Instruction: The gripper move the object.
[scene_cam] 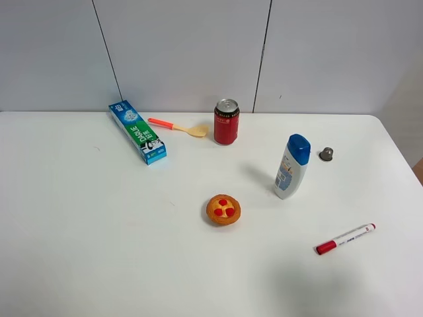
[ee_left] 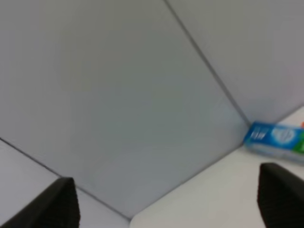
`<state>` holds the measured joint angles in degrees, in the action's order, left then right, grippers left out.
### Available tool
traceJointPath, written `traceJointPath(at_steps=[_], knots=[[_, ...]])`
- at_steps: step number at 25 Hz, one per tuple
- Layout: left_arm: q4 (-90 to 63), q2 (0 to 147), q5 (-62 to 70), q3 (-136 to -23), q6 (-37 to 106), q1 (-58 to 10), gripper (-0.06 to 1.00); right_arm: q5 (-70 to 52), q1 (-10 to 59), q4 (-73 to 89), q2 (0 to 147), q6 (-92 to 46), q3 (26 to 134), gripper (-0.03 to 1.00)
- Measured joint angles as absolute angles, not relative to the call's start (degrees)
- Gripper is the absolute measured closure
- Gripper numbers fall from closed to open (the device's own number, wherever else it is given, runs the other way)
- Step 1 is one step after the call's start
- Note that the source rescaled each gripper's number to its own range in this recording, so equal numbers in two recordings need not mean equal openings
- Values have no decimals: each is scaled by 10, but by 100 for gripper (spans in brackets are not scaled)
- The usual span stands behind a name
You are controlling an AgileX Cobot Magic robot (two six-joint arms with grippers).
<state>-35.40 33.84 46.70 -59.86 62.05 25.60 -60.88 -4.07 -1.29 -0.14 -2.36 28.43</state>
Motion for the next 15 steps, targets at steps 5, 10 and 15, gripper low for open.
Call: traceJointPath(at_steps=[5,10,15], knots=[[-443,254,469,-455,572,255,23,-609,-41,-13,-1,-24,284,-3],[-559,238,482,-372,540,225,23,-609,-41,-13,-1,-24,284,-3],[-571,235,491,-351,501,123,23,-609,-41,-13,-1,-24,284,-3]])
